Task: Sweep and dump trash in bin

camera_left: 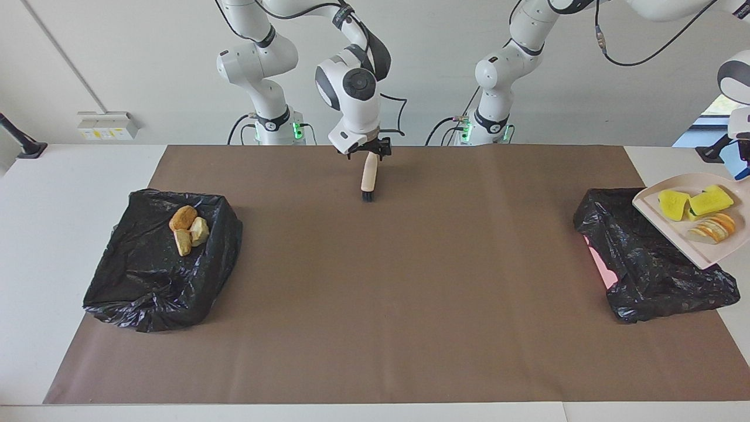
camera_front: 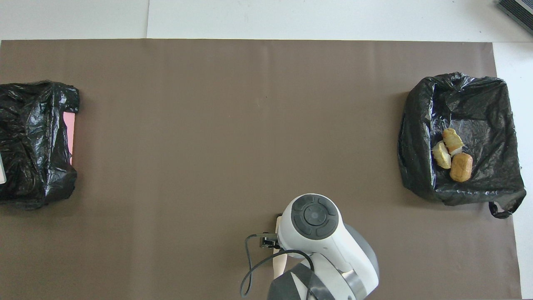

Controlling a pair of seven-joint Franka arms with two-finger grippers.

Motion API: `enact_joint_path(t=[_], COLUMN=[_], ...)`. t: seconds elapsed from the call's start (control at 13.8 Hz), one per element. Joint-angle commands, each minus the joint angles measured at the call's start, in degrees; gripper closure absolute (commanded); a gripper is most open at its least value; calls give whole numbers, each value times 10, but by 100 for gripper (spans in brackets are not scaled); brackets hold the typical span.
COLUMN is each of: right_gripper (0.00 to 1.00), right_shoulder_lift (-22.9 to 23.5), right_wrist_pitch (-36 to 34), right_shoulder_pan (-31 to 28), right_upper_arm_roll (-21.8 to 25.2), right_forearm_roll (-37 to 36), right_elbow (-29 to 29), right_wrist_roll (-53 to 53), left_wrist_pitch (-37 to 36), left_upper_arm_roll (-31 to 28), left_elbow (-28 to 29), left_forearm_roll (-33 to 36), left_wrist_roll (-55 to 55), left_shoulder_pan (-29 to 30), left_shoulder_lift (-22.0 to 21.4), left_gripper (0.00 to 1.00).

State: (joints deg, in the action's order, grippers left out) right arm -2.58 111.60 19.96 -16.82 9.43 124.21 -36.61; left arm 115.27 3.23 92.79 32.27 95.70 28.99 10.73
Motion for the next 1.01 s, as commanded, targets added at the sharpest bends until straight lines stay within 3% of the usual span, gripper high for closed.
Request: enact_joint_path(t=[0.0,0.22,0.65,0.94], right_gripper=[0,0,0,0], right_shoulder_lift=[0,10,6,2], right_wrist_pitch=[-2,-4,-45,-102], right_shoulder_pan=[-54,-98,-178,-202], right_upper_arm_roll=[-4,-5,-4,2], right_forearm_roll=[-52,-114,-122,-124], right_elbow=[-47,-107,-206,-260], right_wrist_roll=[49,96,165,197], left_wrist_pitch=[-40,-62,-59,-55], left_upper_arm_roll=[-6,-8,-8,-3], left_elbow=[-17,-17,-18,-16], left_forearm_roll=[64,101,199,192], left_wrist_roll=[6,1,-31,-34], left_shoulder_pan=[-38,-63,-63,-63], left_shoulder_lift=[3,-4,-18,-58], left_gripper=[100,100,100,100])
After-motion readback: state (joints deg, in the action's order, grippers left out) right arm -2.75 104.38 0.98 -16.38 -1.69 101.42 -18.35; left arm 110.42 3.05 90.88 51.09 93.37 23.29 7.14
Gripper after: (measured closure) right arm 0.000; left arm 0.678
